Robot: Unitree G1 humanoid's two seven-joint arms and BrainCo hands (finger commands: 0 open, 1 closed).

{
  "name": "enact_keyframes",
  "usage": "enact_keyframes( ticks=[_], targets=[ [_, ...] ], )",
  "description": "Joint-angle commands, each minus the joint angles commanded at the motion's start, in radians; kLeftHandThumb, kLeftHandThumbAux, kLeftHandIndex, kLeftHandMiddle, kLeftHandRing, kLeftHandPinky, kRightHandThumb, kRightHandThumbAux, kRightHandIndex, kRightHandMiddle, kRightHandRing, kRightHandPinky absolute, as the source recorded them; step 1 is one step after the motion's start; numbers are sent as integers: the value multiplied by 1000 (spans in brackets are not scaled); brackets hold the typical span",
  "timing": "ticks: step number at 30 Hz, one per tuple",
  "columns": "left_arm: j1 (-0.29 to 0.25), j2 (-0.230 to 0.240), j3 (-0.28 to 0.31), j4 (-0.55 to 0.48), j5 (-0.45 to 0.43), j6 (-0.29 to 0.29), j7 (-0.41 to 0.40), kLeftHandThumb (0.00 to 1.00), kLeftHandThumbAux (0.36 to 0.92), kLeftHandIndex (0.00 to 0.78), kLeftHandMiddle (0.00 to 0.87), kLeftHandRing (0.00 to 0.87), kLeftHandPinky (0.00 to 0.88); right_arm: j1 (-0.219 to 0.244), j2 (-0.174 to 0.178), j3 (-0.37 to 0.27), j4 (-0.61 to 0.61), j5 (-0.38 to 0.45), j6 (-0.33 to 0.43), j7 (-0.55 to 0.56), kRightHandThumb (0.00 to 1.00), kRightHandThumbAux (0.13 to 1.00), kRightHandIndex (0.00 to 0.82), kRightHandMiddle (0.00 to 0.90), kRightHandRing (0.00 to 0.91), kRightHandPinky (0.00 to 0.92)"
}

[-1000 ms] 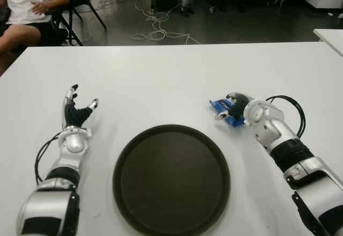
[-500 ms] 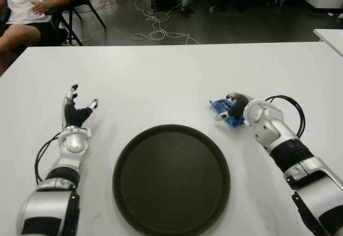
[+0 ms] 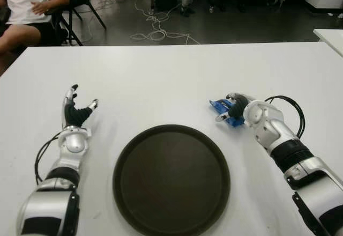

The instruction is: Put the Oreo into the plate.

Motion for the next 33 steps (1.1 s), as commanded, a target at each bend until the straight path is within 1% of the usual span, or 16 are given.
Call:
enact_keyframes(
  ticks=[5, 8, 12, 17, 20, 28, 33],
  targets=[
    [1, -1, 3, -1, -4, -6, -4, 0, 760, 72, 109, 88, 74, -3, 4, -5, 0, 5, 15, 4, 0, 653, 98, 111, 47, 0],
    [1, 0, 0, -2, -1, -6, -4, 0, 771, 70, 97, 76, 59, -3, 5, 0, -13, 0, 33, 12, 0, 661, 88, 106, 44, 0],
    [1, 0, 0, -2, -1, -5, -6, 0, 774, 73, 101, 78, 58, -2, 2, 2, -15, 0, 33, 15, 0, 657, 95, 109, 48, 0],
    [-1, 2, -3, -2, 2, 5, -7, 0, 762, 77, 100, 77, 51, 4, 0, 0, -13, 1, 12, -1, 0, 648, 109, 118, 54, 0],
    [-2, 4, -8, -2, 8, 13, -4, 0, 755, 72, 92, 70, 44, -1, -2, 8, -5, -6, 2, -4, 0, 646, 110, 119, 57, 0],
    [-1, 2, -5, -4, 2, 13, -11, 0, 770, 65, 82, 59, 43, -9, -3, 24, 10, -22, -10, 0, 0, 672, 95, 115, 60, 0],
    [-1, 1, -1, -5, -2, 11, -11, 0, 769, 67, 93, 73, 50, -8, -2, 18, 21, -25, -30, -13, 0, 682, 119, 132, 80, 9]
  ],
)
